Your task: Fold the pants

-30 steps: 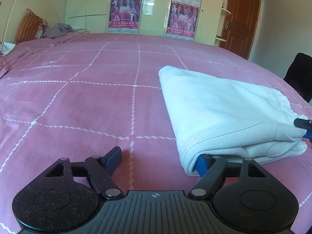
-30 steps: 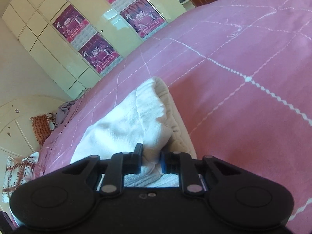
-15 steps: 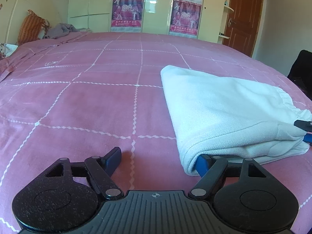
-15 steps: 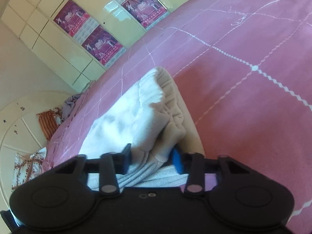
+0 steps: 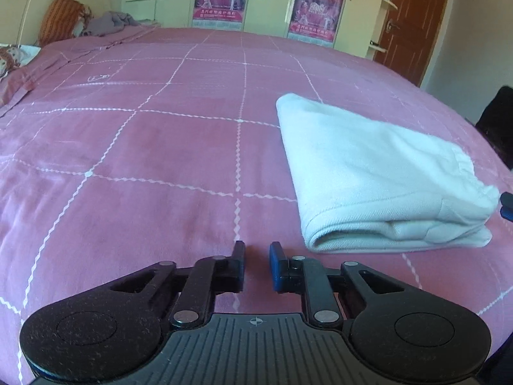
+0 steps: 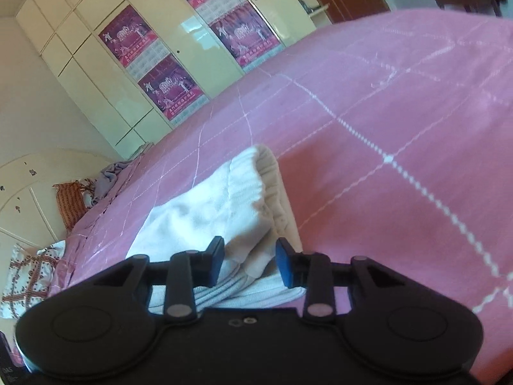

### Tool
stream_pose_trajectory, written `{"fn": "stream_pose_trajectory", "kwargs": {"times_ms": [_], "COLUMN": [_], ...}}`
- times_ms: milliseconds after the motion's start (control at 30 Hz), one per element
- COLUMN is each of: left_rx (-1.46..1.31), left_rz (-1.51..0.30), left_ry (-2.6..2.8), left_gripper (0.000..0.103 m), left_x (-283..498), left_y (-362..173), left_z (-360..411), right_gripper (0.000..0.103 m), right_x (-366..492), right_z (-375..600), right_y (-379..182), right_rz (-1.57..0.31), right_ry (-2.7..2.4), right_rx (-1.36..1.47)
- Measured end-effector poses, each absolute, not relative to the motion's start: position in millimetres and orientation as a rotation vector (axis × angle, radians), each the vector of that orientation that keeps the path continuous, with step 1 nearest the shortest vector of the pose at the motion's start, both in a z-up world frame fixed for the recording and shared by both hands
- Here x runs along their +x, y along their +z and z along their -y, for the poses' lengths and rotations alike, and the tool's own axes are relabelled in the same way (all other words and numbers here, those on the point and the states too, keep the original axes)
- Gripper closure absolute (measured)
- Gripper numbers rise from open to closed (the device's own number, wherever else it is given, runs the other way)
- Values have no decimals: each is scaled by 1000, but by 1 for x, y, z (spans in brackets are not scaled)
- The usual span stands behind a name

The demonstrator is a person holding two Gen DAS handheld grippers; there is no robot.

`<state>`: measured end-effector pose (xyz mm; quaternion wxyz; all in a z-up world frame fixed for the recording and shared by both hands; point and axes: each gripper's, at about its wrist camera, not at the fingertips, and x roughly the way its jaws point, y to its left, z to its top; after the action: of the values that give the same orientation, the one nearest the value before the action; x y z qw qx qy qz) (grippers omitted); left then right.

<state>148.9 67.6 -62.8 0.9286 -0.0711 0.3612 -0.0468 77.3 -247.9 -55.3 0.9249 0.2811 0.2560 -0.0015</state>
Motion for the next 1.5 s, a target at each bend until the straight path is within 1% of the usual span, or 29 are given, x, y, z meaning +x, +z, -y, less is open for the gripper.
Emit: {"fn": "stream_pose_trajectory", "kwargs": {"times_ms": [67, 167, 267, 333, 367, 433, 467, 500, 533, 600, 700, 733, 800, 833, 867, 933, 1000, 1033, 1100, 1167, 1233, 1267, 1300, 1367, 1500], "left_rx": [-161, -146, -125, -83, -61, -43, -53, -78, -88, -82, -92, -88, -81, -75, -73, -90, -91, -93, -94, -72, -25, -10, -13, -12, -10], "left_rz": [-641, -539, -570, -653, -651, -653, -663, -636, -598, -575, -607, -654, -773, -765, -773, -752, -698, -687, -691, -727, -831, -859, -839, -838, -831], "left_ry": [-131, -220, -319, -324, -316, -321, -329, -336, -339, -342, -358, -365, -370, -380, -383, -381, -377, -379, -387, -391, -373, -372, -370, -370, -371], "left_gripper": [85, 85, 85, 85, 83, 83, 83, 83, 83, 83, 83, 83, 81, 81, 81, 81, 81, 81, 81, 81, 81, 81, 81, 81, 81], "left_x": [152, 169, 195, 207, 206, 204, 206, 206, 207, 219, 247, 260, 279, 280, 280, 277, 279, 287, 305, 322, 341, 345, 344, 343, 341], "left_y": [-51, -33, -40, -66, -76, -71, -64, -54, -45, -32, -30, -37, -61, -66, -64, -50, -36, -29, -25, -30, -51, -63, -67, -66, -67], "left_z": [-65, -46, -15, 7, 13, 16, 14, 10, 7, 7, 12, 17, 25, 27, 26, 22, 19, 20, 27, 39, 52, 55, 55, 55, 56], "right_gripper": [73, 74, 74, 75, 77, 76, 76, 76, 76, 75, 75, 75, 75, 75, 74, 73, 72, 73, 73, 72, 75, 74, 74, 74, 73], "right_x": [75, 88, 100, 107, 112, 133, 132, 133, 135, 137, 149, 161, 187, 203, 210, 206, 208, 208, 214, 234, 256, 271, 281, 281, 276], "right_z": [242, 228, 213, 202, 198, 196, 198, 198, 198, 199, 196, 192, 189, 191, 195, 203, 198, 196, 197, 197, 192, 188, 187, 183, 175], "right_y": [-43, -30, -22, -23, -30, -58, -61, -57, -50, -34, -14, -12, -24, -42, -58, -68, -55, -44, -24, -15, -21, -33, -50, -60, -61], "right_rz": [-477, -469, -441, -440, -471, -631, -613, -622, -630, -583, -490, -490, -569, -652, -692, -643, -670, -647, -590, -597, -660, -732, -807, -778, -767], "right_ry": [-19, 31, 82, 108, 100, 46, 53, 58, 64, 82, 95, 91, 68, 44, 38, 59, 57, 69, 78, 69, 48, 30, 24, 24, 18], "right_rx": [475, 338, 205, 131, 89, 15, 8, 6, 1, 26, 40, 33, 19, 14, 31, 50, 7, 15, 45, 71, 51, 28, 15, -25, -75]}}
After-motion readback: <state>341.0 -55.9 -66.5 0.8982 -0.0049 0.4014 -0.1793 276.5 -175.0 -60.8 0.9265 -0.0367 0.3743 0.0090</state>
